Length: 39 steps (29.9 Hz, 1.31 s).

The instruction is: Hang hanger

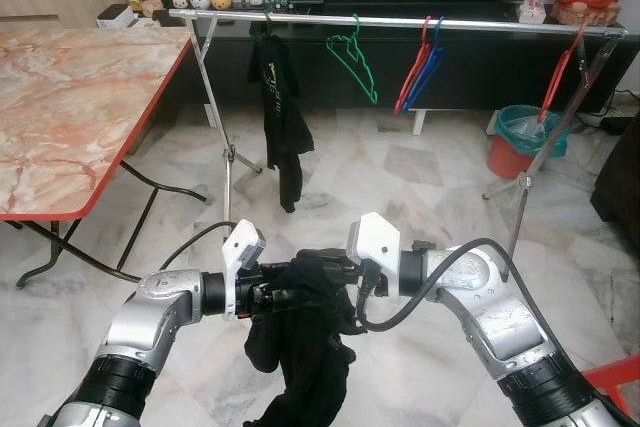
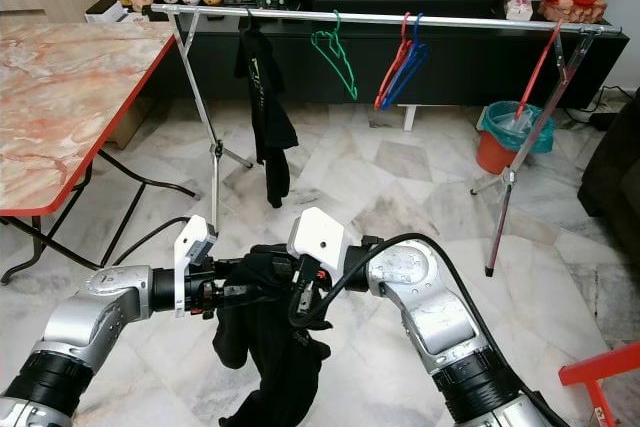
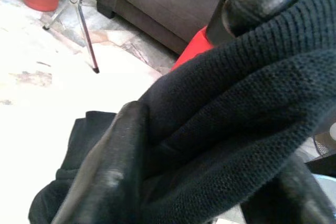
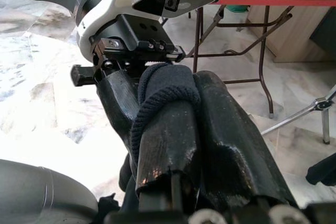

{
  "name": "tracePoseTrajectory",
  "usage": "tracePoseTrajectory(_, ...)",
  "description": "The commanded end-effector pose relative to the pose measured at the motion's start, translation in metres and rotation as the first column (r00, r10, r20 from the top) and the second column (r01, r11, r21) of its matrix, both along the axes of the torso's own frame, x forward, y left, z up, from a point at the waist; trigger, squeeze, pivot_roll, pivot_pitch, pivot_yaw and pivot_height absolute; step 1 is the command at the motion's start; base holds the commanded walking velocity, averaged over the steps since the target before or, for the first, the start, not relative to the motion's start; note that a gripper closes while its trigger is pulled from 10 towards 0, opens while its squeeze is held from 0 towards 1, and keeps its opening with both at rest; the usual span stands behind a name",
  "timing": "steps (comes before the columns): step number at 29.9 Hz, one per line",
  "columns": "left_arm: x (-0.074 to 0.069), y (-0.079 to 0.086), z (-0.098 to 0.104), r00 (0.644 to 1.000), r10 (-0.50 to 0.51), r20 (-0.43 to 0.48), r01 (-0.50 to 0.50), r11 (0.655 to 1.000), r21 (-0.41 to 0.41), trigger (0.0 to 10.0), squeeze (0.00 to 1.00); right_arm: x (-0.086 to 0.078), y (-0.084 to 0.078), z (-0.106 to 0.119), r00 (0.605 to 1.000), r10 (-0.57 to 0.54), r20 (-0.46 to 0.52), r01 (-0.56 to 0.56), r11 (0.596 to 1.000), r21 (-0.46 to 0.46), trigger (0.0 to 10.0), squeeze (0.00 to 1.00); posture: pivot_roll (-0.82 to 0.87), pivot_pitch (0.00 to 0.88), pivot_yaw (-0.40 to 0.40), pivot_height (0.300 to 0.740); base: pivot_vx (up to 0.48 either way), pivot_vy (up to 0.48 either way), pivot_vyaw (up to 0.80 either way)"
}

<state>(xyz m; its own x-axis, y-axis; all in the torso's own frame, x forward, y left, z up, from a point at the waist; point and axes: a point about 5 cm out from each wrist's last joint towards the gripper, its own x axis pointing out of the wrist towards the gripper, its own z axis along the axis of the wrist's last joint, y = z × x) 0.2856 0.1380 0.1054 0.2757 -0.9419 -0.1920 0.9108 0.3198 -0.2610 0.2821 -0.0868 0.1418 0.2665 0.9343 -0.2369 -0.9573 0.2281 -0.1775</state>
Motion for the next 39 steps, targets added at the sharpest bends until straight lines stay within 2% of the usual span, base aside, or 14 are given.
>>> tracePoseTrajectory(1, 0.002, 0.001, 0.005, 1.0, -0.009, 0.014, 0.009, 1.0, 0.008, 0.0, 0.0, 0.001, 0.004, 0.01, 0.999, 0.02, 0.043, -0.021, 1.0, 0.014, 10.0, 0.0, -0.08, 0.0, 0.04, 0.74, 0.0, 0.0, 0.0)
tracePoseTrajectory(35, -0.001, -0.003, 0.007, 1.0, -0.022, 0.006, 0.022, 1.0, -0.014, 0.0, 0.0, -0.001, 0.002, -0.001, 1.0, 0.005, -0.004, -0.005, 1.0, 0.008, 10.0, 0.0, -0.08, 0.0, 0.038, 0.74, 0.0, 0.0, 0.0)
tracePoseTrajectory(36, -0.001, -0.003, 0.007, 1.0, -0.021, 0.006, 0.021, 1.0, -0.014, 0.0, 0.0, -0.001, 0.002, -0.001, 1.0, 0.003, -0.012, -0.003, 1.0, 0.013, 10.0, 0.56, -0.08, 0.0, 0.038, 0.74, 0.0, 0.0, 0.0)
tracePoseTrajectory(37, -0.001, -0.002, 0.007, 1.0, -0.02, 0.006, 0.02, 1.0, -0.014, 0.0, 0.0, -0.001, 0.001, -0.002, 1.0, 0.004, -0.018, -0.004, 1.0, 0.017, 10.0, 1.0, -0.08, 0.0, 0.039, 0.74, 0.0, 0.0, 0.0)
tracePoseTrajectory(39, -0.001, -0.002, 0.007, 1.0, -0.019, 0.006, 0.019, 1.0, -0.014, 0.0, 0.0, -0.002, 0.001, -0.002, 1.0, 0.008, -0.021, -0.008, 1.0, 0.016, 10.0, 1.0, -0.08, 0.0, 0.039, 0.74, 0.0, 0.0, 0.0)
